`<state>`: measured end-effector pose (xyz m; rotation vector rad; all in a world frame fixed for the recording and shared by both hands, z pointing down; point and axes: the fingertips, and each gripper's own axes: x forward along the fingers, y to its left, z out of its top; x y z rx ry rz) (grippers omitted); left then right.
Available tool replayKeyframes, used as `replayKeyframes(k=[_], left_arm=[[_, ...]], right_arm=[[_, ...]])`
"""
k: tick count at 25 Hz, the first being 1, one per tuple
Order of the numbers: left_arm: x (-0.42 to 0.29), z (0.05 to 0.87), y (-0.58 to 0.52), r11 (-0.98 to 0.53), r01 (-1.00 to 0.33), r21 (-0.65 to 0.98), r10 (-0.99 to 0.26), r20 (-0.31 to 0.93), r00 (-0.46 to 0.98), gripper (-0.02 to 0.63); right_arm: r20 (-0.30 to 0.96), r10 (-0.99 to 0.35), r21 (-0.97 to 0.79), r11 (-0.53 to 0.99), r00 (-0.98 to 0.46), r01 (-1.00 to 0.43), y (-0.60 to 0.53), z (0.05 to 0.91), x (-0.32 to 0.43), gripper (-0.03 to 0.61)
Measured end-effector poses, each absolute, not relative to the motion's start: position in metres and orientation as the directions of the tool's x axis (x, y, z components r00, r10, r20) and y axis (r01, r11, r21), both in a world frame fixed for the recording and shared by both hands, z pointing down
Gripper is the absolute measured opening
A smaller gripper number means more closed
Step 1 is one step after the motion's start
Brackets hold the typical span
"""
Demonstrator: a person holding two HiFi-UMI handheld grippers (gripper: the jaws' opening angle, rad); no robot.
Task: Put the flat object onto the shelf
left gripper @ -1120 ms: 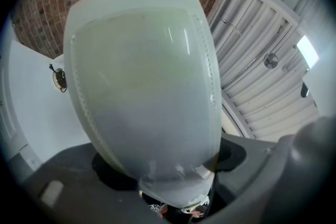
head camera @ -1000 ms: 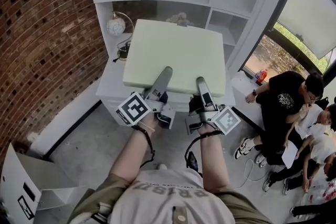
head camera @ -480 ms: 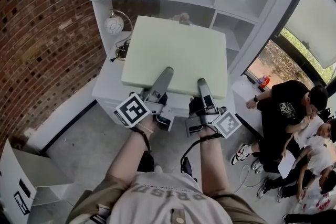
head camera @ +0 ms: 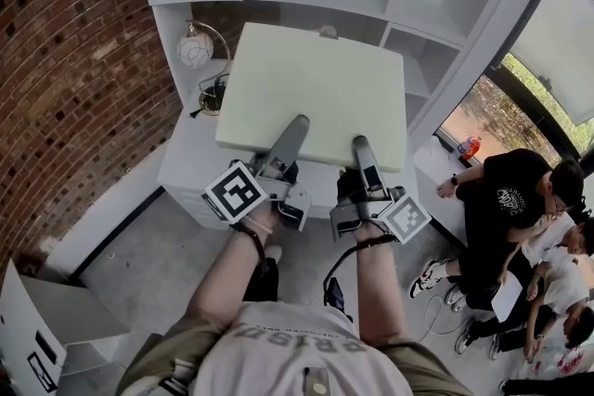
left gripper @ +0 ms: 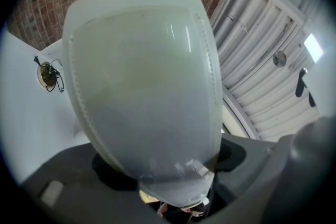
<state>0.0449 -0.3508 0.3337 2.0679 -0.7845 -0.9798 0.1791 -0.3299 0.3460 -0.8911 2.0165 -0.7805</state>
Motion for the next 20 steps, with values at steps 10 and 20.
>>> replayKeyframes(k=[10, 20], left_arm=[[0.040, 0.316, -0.433, -0.602, -0.208, 0.771, -0.725, -0.417, 0.548, 0.391], [0.031, 0.294, -0.511, -0.635, -0.191, 0.748, -0.693, -0.443, 0.568, 0.391]], right_arm=[[-0.430, -0.792, -0.743, 0.583, -0.434, -0.328, -0.408, 0.328, 0.174, 0.394], [-0.459, -0.781, -0.710, 0.609, -0.424, -0.354, -0.485, 0.307, 0.163, 0.394]])
